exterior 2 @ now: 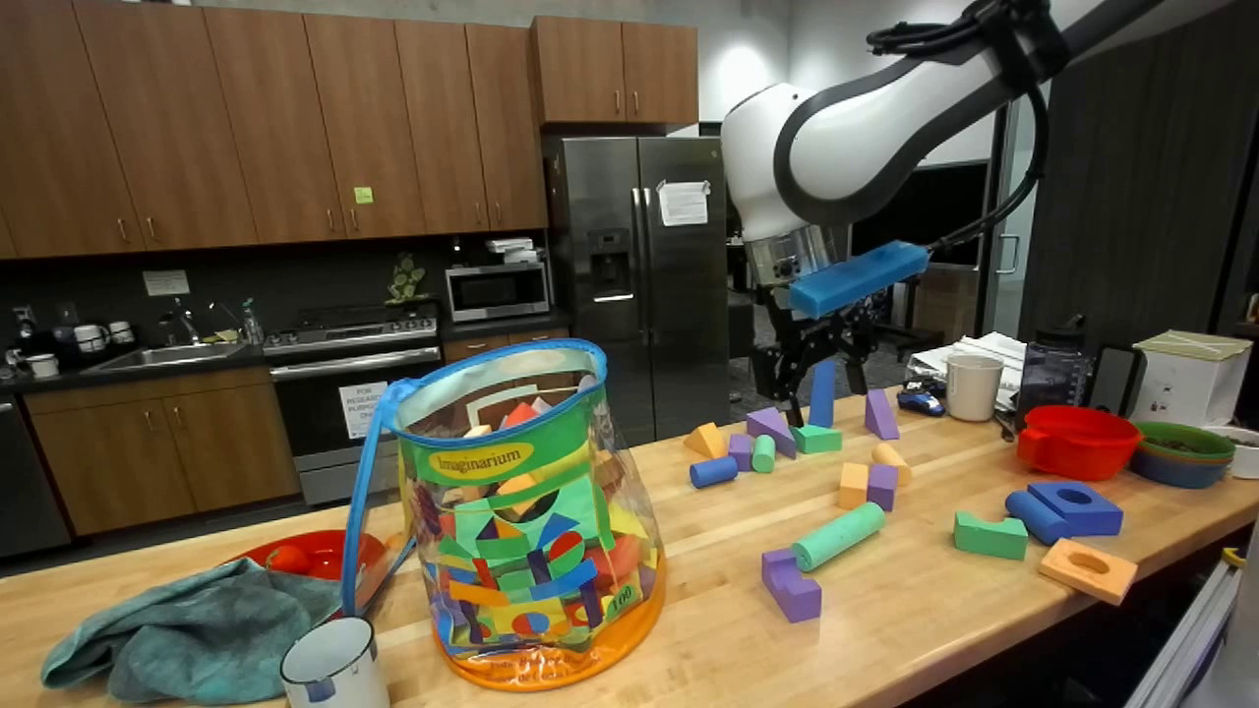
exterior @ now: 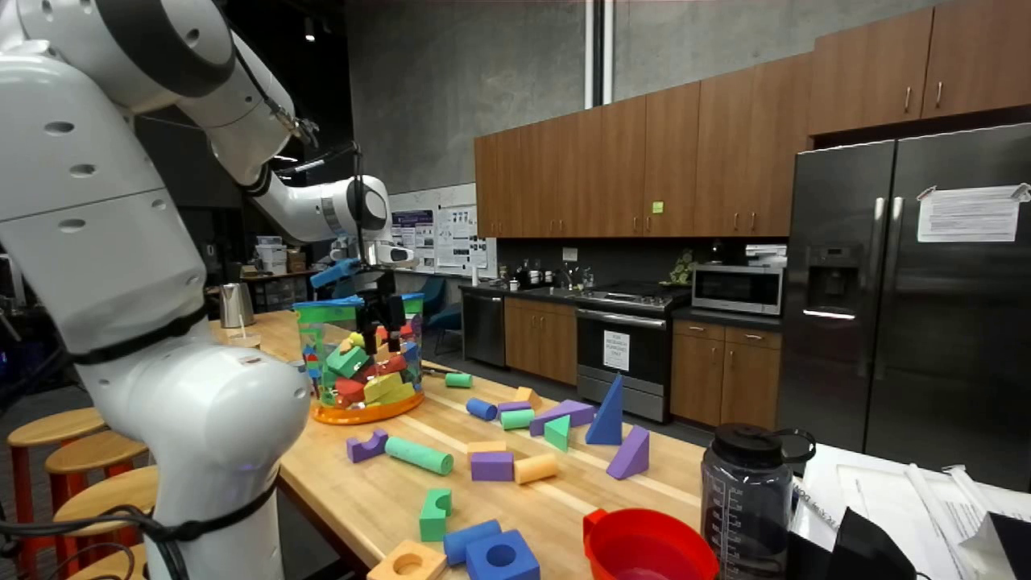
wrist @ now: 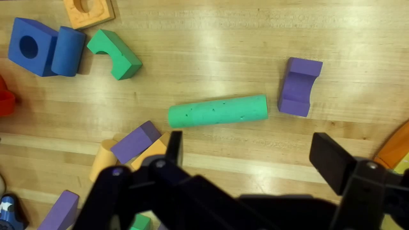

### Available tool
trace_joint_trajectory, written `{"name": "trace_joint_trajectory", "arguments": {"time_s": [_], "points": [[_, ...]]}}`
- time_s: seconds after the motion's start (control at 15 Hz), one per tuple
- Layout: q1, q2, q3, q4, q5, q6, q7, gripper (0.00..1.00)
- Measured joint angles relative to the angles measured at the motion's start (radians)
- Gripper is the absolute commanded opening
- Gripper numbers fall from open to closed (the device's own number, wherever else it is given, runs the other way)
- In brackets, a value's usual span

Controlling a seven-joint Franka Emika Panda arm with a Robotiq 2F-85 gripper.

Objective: Shift the purple block to the bag

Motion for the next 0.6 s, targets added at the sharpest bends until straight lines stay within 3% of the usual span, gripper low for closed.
{"name": "trace_joint_trajectory", "arguments": {"time_s": [0.4, 0.6], "points": [[0.033, 0.006, -0.022, 0.0, 0.0, 0.017, 0.031, 1.0], [0.032, 0.052, -0.033, 0.0, -0.007, 0.102, 0.097, 1.0]]}}
